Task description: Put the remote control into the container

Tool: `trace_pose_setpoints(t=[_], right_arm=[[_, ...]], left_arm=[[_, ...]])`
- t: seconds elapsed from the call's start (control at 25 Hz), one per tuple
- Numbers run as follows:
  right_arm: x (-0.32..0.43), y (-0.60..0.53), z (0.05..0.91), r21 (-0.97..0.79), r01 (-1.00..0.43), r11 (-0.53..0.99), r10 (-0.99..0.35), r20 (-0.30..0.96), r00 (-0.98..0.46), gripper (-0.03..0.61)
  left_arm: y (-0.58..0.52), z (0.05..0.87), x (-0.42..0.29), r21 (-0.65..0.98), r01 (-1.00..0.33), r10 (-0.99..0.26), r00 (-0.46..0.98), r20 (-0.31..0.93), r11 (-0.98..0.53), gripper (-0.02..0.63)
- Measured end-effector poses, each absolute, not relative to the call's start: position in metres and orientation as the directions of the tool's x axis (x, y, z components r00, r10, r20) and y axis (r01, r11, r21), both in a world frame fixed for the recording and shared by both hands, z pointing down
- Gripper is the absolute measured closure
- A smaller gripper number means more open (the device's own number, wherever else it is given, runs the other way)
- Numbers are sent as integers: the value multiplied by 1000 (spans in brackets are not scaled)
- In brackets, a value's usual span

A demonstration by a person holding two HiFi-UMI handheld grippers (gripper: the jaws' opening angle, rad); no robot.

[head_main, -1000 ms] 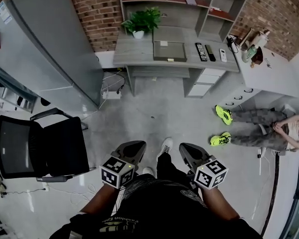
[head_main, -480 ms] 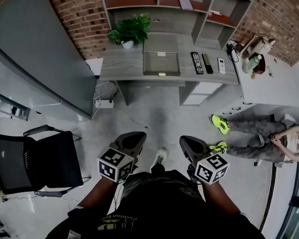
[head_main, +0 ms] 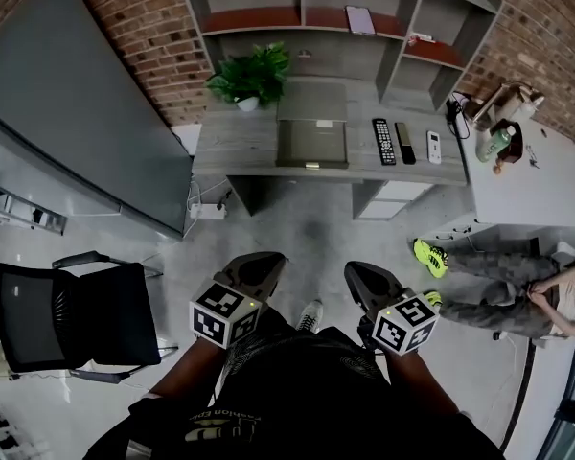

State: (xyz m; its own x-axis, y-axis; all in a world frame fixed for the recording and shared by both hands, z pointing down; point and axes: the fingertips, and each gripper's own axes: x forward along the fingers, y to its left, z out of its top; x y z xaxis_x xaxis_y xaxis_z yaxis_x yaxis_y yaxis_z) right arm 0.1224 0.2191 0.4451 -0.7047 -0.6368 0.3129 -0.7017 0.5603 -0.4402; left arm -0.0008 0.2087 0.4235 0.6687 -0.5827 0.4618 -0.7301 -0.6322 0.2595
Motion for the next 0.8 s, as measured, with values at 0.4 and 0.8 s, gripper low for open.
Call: trace_pose_setpoints(t=[0.4, 0.8], right_arm=[[121, 177, 451, -432, -717, 546, -652, 318, -688, 578], [134, 104, 465, -416, -802, 428, -719, 381, -581, 578]], left_arm=[[169, 441, -11, 269, -734, -564, 661, 494, -624, 607], [72, 439, 5, 262, -632, -472, 742, 475, -729, 607]])
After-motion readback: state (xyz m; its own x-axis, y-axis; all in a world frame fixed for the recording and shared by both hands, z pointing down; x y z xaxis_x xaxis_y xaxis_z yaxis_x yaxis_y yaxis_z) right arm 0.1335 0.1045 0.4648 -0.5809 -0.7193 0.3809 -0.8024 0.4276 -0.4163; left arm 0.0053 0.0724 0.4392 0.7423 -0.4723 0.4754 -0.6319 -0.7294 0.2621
